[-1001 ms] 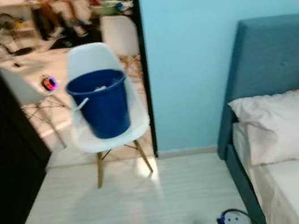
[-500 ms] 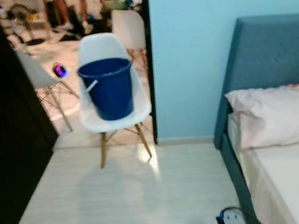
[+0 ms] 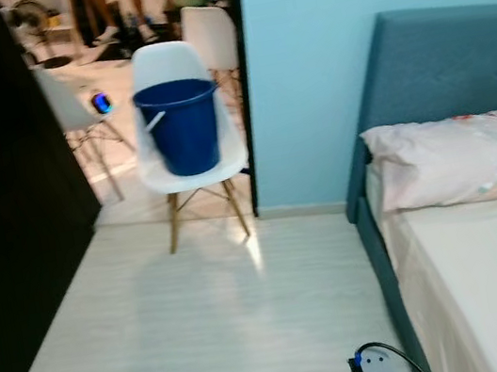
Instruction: Clean up the room
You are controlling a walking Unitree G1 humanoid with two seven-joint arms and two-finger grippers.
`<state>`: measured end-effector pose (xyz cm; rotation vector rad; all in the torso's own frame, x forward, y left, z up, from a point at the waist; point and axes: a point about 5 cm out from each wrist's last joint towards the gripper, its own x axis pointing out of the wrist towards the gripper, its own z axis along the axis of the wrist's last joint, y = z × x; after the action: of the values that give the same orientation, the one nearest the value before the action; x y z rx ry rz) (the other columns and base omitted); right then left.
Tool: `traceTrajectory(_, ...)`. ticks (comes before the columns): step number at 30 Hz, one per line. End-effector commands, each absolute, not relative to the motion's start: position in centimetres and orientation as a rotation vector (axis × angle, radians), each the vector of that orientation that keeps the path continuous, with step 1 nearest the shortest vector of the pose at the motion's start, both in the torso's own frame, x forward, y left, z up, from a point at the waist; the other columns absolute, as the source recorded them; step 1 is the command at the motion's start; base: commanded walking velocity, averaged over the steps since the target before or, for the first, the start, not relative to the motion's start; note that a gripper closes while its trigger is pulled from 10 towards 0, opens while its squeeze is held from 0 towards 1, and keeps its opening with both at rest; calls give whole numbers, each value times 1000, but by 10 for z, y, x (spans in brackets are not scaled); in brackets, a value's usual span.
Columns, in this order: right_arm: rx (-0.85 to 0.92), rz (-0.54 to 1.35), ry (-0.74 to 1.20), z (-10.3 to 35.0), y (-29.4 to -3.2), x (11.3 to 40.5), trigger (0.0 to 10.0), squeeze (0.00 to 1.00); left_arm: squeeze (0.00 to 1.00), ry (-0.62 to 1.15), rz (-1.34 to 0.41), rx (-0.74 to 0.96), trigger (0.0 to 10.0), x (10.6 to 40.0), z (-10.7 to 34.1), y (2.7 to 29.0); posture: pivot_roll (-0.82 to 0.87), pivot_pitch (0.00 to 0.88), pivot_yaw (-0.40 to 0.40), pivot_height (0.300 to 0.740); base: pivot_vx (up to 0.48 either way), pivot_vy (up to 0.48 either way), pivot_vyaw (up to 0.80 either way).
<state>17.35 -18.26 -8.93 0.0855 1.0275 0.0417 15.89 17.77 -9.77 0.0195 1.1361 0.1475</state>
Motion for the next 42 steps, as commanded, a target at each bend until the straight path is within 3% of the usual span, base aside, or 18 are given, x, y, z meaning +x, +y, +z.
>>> traceTrajectory(1,83,18,1032,-88,-189,174,10000,0,0,1144,135,23,10000,157,-99,175,-26,0,-66,740,-368,0,0)
traceTrajectory(16,62,-17,1071,-90,-223,156,10000,0,0,1147,128,24,10000,156,-99,174,-29,0,-70,740,-371,0,-638)
traceTrajectory(42,61,-11,1087,-93,-205,158,10000,0,0,1142,111,37,10000,156,-99,173,-27,0,-77,740,-372,0,-800)
